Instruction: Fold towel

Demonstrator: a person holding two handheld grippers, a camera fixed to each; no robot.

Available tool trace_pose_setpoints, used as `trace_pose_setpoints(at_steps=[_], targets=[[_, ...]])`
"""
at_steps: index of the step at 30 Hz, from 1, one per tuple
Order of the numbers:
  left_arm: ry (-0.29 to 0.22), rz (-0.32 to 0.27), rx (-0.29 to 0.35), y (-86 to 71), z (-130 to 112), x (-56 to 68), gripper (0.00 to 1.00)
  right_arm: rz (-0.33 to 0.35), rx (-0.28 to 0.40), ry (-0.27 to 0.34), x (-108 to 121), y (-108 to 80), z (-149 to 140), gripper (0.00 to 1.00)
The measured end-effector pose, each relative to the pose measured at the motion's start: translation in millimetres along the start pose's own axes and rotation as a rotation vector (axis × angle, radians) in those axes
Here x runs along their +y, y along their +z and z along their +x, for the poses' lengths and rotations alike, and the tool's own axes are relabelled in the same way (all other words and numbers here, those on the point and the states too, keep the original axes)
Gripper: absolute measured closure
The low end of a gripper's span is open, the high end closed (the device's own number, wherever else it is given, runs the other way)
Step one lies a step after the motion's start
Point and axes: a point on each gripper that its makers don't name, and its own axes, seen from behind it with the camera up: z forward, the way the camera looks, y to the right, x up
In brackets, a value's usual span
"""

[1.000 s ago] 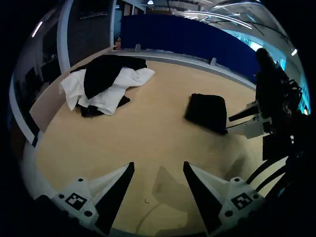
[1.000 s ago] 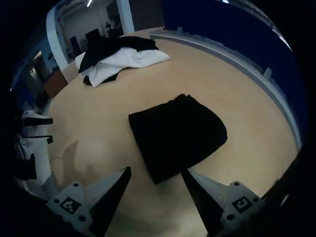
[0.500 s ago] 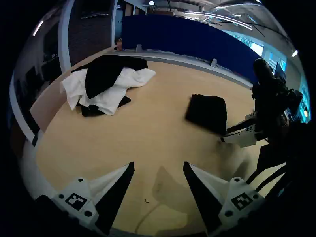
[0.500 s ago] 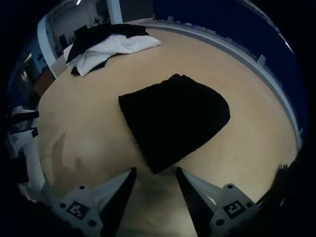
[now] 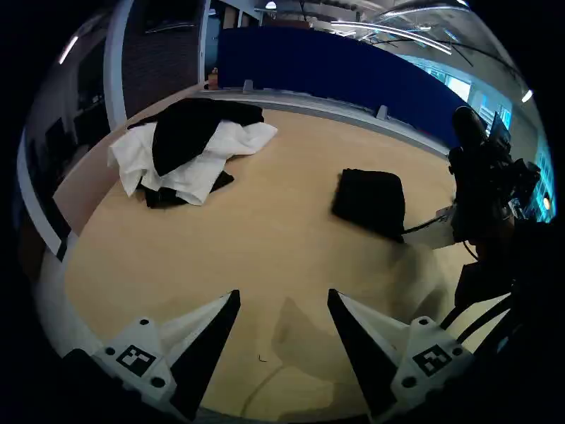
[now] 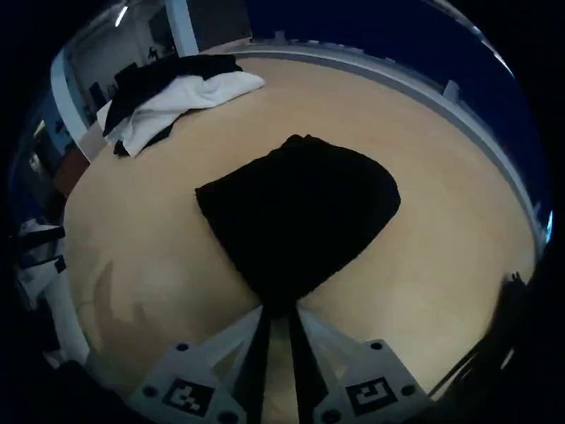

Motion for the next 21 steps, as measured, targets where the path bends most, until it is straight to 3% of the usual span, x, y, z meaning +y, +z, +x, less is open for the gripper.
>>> trace_pose_setpoints(at_steps=[12, 21], targets=[[0.006, -0.005, 0.0, 0.2, 0.9, 1.5, 0.08, 0.005, 0.029, 0.016, 2.1, -7.4, 9.8, 0.93], [-0.001, -0.021, 0.005, 3.4, 8.4, 6.6, 0.08, 0.021, 0.135, -0.013, 4.6, -45.5, 62.9, 0.93]])
